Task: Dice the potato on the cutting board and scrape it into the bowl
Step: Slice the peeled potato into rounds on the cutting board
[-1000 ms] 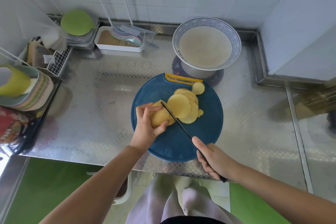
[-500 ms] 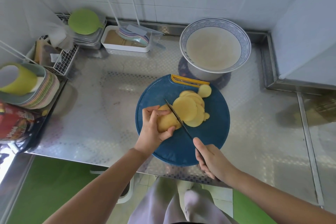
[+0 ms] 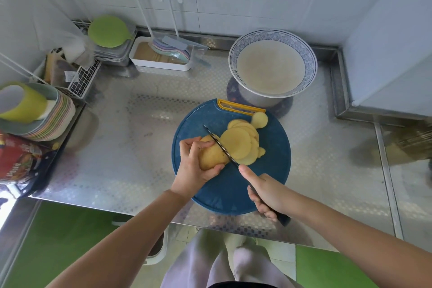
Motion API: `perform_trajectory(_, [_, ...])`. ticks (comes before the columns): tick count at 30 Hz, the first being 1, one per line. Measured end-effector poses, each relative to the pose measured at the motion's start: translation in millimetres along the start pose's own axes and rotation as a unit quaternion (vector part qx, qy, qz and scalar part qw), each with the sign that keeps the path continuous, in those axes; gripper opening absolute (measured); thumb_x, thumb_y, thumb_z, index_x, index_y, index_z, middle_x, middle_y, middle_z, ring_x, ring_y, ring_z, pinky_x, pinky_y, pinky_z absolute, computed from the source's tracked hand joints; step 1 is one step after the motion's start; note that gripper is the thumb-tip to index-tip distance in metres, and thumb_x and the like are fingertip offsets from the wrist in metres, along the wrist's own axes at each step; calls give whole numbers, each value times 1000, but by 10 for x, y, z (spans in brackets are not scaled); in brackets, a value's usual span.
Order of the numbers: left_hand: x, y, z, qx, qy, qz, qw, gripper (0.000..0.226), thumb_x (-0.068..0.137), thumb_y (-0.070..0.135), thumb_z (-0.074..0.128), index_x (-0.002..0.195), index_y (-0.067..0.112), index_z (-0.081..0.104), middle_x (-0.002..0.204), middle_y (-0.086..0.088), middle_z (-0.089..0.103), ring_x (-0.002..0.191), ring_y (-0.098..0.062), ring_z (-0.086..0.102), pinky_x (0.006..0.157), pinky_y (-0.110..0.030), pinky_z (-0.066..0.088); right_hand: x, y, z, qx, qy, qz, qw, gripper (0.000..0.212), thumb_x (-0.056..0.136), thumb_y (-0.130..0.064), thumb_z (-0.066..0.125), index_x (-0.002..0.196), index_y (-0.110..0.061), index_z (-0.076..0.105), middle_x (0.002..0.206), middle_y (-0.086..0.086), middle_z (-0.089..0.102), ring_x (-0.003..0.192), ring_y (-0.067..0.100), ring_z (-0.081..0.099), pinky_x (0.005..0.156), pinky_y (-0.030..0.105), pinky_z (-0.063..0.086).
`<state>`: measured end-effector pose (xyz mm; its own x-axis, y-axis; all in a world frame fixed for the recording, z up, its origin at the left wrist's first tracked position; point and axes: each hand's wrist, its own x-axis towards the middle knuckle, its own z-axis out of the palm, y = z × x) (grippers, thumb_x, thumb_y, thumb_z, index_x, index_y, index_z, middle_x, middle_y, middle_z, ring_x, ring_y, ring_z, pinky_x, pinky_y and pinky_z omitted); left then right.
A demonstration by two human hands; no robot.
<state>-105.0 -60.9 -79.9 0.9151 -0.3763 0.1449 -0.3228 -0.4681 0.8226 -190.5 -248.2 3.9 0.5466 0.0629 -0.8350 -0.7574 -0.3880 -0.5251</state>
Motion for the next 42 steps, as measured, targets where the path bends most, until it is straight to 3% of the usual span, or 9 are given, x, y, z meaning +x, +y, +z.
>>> perform_trajectory(3, [4,1,3,0,-3,-1,1000,59,67,58,67,117,39,42,121,0,31,119,-2,32,100,-4,26,4,-21,-2,-7,0,8,1000,74,88,-81,22,60,-13,37,40,2,37,31,16,34,40,23,37])
perform_trajectory(8, [11,-10,9,-14,7,-7,1000,60,65,56,69,117,40,43,121,-1,32,120,12,28,100,-1,25,18,-75,0,-16,5,24,1000,76,86,-83,21,62,-13,35,39,3,36,31,17,35,42,23,38])
perform_trajectory(13, [5,3,26,-7,9,5,1000,59,67,55,69,118,38,44,120,-2,32,119,-2,32,101,-2,26,59,-161,4,-19,4,52,998,75,85,-84,21,63,-13,34,42,3,37,32,17,35,42,22,38])
perform_trajectory(17, [0,12,30,-4,16,10,1000,57,66,52,70,115,35,46,119,-4,32,121,14,25,101,-2,24,160,-214,30,-7,7,58,998,74,85,-85,22,64,-14,33,42,2,35,32,16,34,41,23,37])
perform_trajectory(42, [35,-30,-16,-15,-15,3,1000,56,68,50,71,116,35,46,121,-1,32,123,12,25,102,-3,24,464,-104,73,41,4,-1,999,73,87,-81,23,69,-12,37,47,4,39,34,16,34,37,24,35])
